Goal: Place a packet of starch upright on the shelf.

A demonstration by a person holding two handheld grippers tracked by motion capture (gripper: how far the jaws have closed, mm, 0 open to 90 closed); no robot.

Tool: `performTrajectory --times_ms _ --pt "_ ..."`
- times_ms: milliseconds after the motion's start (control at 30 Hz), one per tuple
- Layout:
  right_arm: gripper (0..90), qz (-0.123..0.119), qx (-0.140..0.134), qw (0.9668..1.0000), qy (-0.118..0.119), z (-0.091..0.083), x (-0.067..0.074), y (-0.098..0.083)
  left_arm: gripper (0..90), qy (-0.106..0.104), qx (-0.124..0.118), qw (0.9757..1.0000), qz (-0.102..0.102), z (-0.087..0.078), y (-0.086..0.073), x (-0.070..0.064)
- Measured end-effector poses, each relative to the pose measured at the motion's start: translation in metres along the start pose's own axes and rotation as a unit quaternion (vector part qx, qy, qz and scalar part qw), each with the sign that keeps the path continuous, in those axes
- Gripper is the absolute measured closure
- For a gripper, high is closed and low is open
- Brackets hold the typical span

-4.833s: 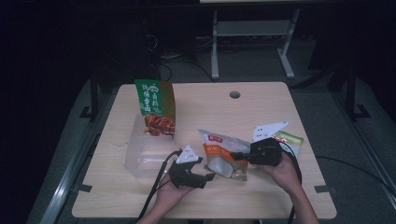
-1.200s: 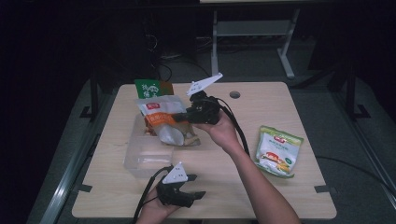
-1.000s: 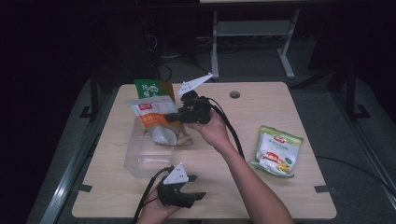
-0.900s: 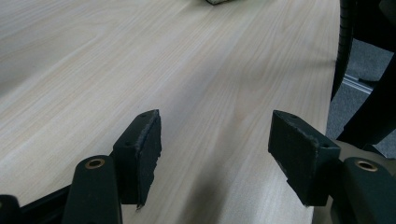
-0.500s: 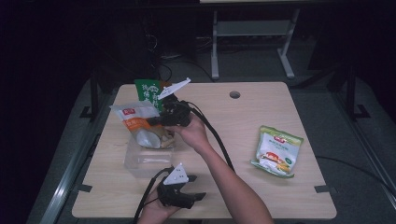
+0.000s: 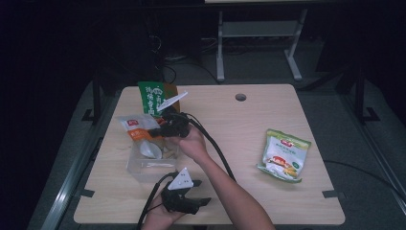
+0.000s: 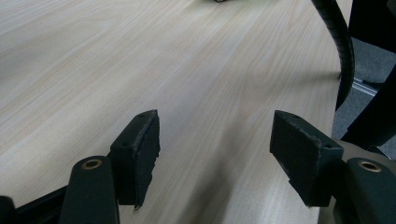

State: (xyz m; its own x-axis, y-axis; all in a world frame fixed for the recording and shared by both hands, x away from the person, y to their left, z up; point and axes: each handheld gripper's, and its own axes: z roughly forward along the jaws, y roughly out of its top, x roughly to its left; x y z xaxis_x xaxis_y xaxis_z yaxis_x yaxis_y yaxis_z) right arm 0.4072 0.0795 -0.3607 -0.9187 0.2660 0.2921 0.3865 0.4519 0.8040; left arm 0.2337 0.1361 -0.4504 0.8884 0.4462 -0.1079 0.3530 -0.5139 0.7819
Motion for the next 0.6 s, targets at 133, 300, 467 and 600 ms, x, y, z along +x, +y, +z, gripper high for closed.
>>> performTrajectory --times_ms 133,300,467,600 --pt "88.9 -0.009 0.011 0.9998 -0.012 -0.003 0.0 -0.002 32.9 -0.001 -0.001 0.9999 -0.011 0.0 0.0 -0.001" --pt "88.8 -0.011 0.023 0.9995 -0.017 -0.007 -0.003 -0.006 32.9 -0.001 -0.003 0.9999 -0.015 0.0 0.0 -0.001" --pt "88.8 -0.017 0.032 0.9991 -0.023 -0.01 -0.006 -0.009 32.8 -0.001 -0.001 0.9999 -0.014 0.001 0.0 -0.001" --pt "89.1 -0.008 0.037 0.999 -0.023 -0.012 -0.012 -0.014 32.8 -0.002 -0.002 0.9999 -0.016 0.001 0.0 0.0"
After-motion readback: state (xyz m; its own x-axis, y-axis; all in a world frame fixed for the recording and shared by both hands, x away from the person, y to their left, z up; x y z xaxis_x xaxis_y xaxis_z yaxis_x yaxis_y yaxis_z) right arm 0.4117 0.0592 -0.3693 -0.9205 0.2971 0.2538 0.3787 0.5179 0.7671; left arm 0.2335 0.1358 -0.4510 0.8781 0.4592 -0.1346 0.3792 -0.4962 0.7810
